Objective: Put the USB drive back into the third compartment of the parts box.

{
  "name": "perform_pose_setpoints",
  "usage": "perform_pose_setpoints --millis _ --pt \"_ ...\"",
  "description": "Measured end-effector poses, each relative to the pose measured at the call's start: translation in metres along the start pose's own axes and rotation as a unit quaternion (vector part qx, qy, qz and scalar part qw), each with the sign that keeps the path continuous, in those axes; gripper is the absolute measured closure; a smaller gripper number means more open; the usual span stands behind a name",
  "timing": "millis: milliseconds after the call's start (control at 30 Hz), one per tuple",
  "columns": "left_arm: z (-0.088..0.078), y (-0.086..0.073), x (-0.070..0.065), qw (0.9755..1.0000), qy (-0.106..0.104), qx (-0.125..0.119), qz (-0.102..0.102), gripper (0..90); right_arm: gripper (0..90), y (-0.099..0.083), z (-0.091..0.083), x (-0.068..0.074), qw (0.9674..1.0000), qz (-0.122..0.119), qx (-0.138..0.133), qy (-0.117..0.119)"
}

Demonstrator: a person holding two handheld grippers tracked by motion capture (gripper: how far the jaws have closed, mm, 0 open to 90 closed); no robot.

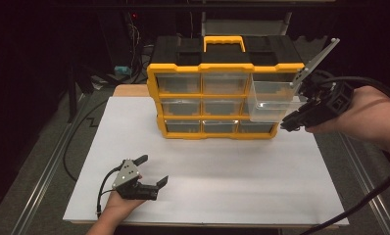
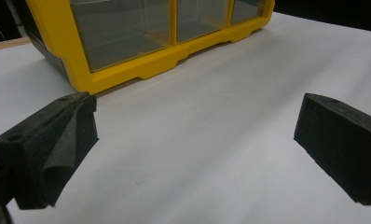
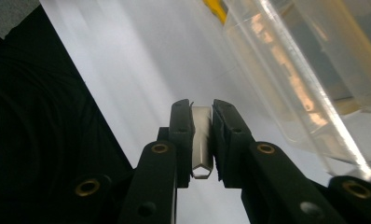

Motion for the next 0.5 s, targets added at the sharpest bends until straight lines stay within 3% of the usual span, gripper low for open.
perform_pose_setpoints --millis 500 --pt "-0.002 -0.001 0.001 1.0000 0.001 0.002 0.000 0.4 80.1 0.016 -0.023 -0.010 0.9999 -0.001 -0.004 -0.013"
Point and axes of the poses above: each handheld gripper's, and its own axes: z roughly forward along the jaws, y roughly out of its top, x roughly to its left, the point moved 5 cm from there along z, roughly forward along the jaws
